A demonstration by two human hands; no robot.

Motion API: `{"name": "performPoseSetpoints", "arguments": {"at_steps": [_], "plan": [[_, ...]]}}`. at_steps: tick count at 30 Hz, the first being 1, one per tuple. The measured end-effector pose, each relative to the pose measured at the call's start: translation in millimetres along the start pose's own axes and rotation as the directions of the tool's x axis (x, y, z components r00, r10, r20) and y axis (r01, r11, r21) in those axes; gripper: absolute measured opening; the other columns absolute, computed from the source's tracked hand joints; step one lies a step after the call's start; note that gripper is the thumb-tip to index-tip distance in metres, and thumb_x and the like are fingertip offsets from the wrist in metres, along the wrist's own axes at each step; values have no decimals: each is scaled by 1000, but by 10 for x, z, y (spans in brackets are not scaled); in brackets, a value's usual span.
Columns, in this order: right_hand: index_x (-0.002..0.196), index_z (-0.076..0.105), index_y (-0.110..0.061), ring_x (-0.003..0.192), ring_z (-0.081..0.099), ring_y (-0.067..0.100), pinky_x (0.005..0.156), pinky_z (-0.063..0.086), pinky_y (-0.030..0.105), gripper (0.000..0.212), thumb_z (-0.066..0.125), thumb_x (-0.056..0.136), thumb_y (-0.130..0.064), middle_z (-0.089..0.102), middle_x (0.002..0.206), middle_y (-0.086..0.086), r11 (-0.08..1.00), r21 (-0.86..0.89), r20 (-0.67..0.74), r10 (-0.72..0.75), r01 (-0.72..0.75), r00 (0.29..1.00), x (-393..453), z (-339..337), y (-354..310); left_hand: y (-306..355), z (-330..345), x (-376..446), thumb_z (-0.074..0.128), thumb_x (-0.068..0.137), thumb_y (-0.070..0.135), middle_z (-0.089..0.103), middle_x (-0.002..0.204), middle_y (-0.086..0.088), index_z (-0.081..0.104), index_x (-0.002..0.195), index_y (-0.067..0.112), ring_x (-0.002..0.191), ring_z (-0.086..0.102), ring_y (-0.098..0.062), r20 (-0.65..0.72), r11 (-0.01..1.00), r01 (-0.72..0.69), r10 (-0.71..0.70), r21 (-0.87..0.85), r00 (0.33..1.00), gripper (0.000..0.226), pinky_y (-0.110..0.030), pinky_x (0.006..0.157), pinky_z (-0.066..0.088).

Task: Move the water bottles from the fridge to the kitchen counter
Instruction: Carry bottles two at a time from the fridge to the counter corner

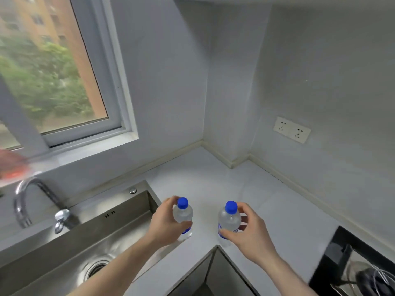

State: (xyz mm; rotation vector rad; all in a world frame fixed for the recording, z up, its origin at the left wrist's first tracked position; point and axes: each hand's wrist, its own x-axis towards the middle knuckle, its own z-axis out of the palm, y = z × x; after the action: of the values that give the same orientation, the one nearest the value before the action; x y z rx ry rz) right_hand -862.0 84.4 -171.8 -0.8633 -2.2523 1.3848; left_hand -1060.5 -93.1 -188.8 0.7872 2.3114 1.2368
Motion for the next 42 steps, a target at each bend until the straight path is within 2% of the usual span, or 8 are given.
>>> {"name": "performPoseSetpoints", "arguments": {"at_steps": [9, 15, 20, 26, 30, 34, 42], "plan": [[108, 62, -43, 101, 68, 3, 83, 61, 31, 55, 93, 67, -26, 67, 111, -28, 999, -32, 156, 28, -24, 987, 1344, 488, 250, -372, -9, 1035, 81, 63, 38, 56, 101, 20, 49, 99, 42, 90, 59, -5, -139, 970, 192, -171, 148, 975, 48, -30, 77, 53], [107, 59, -45, 99, 67, 3, 80, 60, 33, 57, 93, 65, -27, 70, 105, -23, 991, -123, 244, 72, -43, 967, 2046, 792, 437, -542, -142, 1574, 80, 64, 34, 54, 99, 17, 46, 96, 38, 86, 57, -15, -239, 923, 294, -235, 250, 942, 47, -29, 65, 41], [104, 59, -44, 92, 67, 4, 74, 59, 33, 54, 92, 63, -28, 71, 101, -22, 984, -178, 277, 79, -30, 958, 2504, 1084, 422, -758, -180, 1875, 80, 64, 40, 56, 100, 16, 47, 100, 33, 89, 55, -17, -283, 864, 360, -268, 353, 921, 49, -31, 68, 46], [106, 58, -39, 85, 67, 13, 71, 55, 33, 52, 89, 64, -32, 69, 95, -16, 969, -242, 320, 124, -46, 939, 2943, 1402, 353, -969, -246, 2268, 82, 70, 48, 50, 89, 12, 45, 100, 28, 89, 46, -18, -291, 765, 370, -247, 527, 924, 52, -32, 63, 38], [105, 57, -36, 87, 66, 17, 72, 53, 33, 51, 89, 65, -32, 68, 95, -15, 962, -269, 328, 138, -47, 935, 3255, 1595, 301, -1076, -360, 2591, 79, 71, 45, 56, 95, 10, 42, 100, 27, 84, 51, -22, -282, 772, 377, -264, 511, 922, 50, -33, 64, 41], [107, 57, -34, 90, 65, 20, 74, 52, 31, 48, 86, 68, -30, 68, 97, -14, 958, -283, 332, 141, -44, 933, 3585, 1800, 247, -1170, -473, 2912, 77, 75, 37, 53, 99, 13, 40, 98, 28, 84, 51, -23, -313, 822, 396, -281, 409, 907, 45, -32, 57, 33], [112, 59, -30, 101, 64, 23, 82, 54, 33, 51, 88, 71, -26, 68, 106, -10, 954, -300, 350, 126, -16, 928, 4208, 2332, 75, -1346, -694, 3377, 79, 81, 27, 55, 98, 5, 42, 99, 21, 86, 53, -28, -385, 856, 429, -307, 287, 870, 41, -36, 66, 43]]}}
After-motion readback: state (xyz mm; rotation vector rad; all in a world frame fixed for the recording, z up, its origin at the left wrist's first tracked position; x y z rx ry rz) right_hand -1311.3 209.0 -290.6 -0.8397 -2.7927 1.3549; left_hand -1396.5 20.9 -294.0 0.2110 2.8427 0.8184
